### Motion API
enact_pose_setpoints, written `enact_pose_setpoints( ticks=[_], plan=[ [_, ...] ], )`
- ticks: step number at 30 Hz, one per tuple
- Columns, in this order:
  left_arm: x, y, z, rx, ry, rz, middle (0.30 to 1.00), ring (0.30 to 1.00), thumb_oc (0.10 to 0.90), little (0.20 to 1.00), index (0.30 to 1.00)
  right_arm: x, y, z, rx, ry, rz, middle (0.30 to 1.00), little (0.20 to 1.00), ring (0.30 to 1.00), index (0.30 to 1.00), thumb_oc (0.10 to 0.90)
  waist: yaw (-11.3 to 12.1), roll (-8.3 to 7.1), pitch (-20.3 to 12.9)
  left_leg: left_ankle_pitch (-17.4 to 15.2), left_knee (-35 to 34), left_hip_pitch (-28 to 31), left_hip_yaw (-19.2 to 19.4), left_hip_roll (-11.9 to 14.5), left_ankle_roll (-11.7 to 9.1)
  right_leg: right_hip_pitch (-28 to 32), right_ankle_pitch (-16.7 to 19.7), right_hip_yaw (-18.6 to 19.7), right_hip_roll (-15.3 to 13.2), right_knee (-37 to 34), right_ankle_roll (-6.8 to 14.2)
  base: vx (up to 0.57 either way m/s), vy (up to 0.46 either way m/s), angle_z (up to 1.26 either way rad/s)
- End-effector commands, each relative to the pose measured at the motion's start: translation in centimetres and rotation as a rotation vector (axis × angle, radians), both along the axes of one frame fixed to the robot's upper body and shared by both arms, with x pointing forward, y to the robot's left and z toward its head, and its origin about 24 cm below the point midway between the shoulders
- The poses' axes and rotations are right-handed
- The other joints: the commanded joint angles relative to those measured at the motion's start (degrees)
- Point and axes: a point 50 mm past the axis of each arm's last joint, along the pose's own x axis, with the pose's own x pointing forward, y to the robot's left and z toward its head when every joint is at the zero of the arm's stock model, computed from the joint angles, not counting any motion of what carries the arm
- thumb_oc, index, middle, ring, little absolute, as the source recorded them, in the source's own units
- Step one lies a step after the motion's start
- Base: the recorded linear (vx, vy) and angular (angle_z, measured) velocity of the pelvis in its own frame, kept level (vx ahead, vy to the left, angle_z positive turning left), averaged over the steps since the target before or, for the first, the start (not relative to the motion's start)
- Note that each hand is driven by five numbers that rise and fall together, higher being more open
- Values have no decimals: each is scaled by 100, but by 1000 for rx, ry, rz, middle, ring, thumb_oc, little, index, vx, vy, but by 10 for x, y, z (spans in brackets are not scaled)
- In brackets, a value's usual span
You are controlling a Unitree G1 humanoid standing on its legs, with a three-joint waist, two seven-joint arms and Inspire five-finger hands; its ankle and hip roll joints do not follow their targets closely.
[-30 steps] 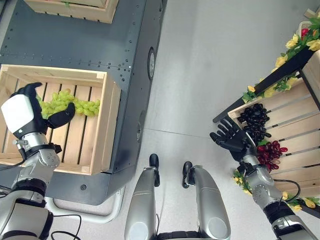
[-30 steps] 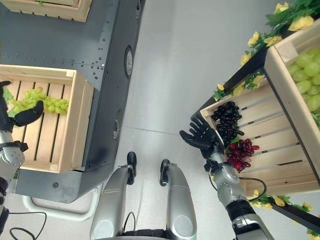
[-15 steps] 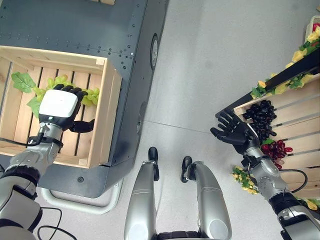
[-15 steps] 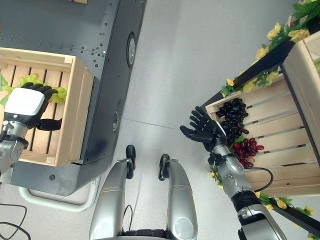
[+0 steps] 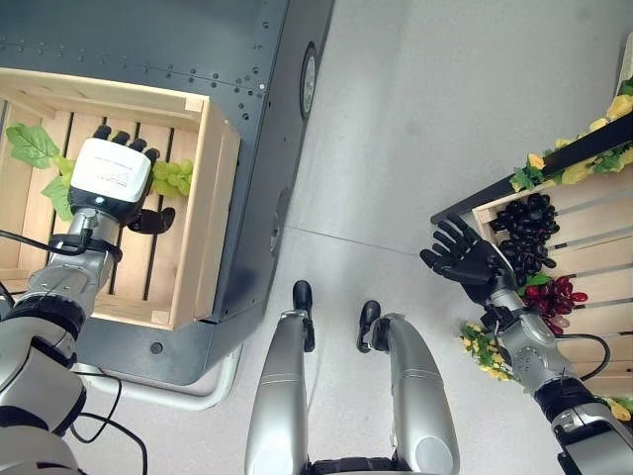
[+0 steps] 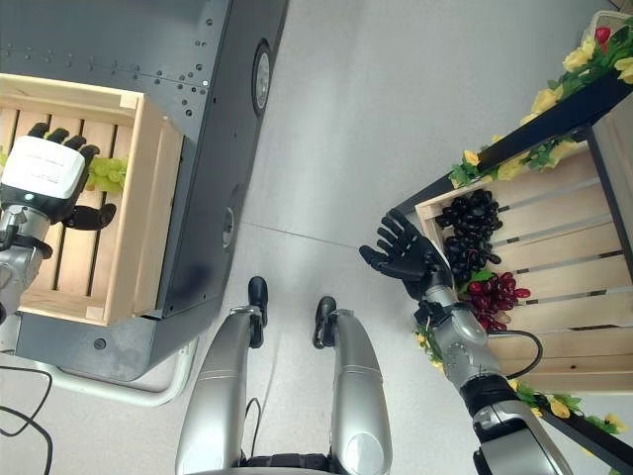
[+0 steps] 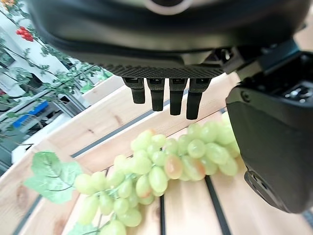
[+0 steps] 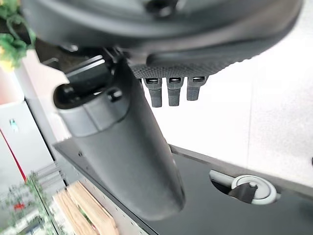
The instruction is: Pick up the fruits from the basket on one side to the basket on the other side
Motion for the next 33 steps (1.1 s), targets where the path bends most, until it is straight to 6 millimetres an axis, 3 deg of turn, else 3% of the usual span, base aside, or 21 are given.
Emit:
enact_pose_setpoints(
  ticks=[1, 22, 25, 33],
  plan=[
    [-11, 24, 60, 51, -229, 117, 900, 900, 800, 900, 900, 0, -17, 32, -11, -171, 16, 900, 900, 900, 900, 800, -68, 109, -85, -908, 136, 549, 584, -224, 314, 354, 705, -25, 138, -873, 169, 0, 0, 0],
    [5, 8, 63, 85, -141, 81, 900, 900, 800, 900, 900, 3, -12, 38, 20, -192, 43, 900, 900, 900, 900, 800, -118, -23, -85, -934, 199, 227, 619, -190, 324, -1, 823, -3, 144, -876, 224, -1, 7, 2],
    [10, 6, 66, 61, -90, 118, 900, 900, 800, 900, 900, 6, -13, 44, 42, -213, 39, 900, 900, 900, 900, 800, -144, -53, -85, -795, 188, -19, 646, -176, 347, -224, 946, -49, 140, -906, 174, -44, 0, 0],
    [8, 21, 56, -25, 41, 303, 900, 900, 800, 900, 900, 6, -15, 46, 68, -224, 56, 900, 900, 900, 900, 800, -196, -102, -85, -876, 246, -111, 605, -163, 298, -313, 906, -27, 154, -884, 250, 4, 7, -1]
  ],
)
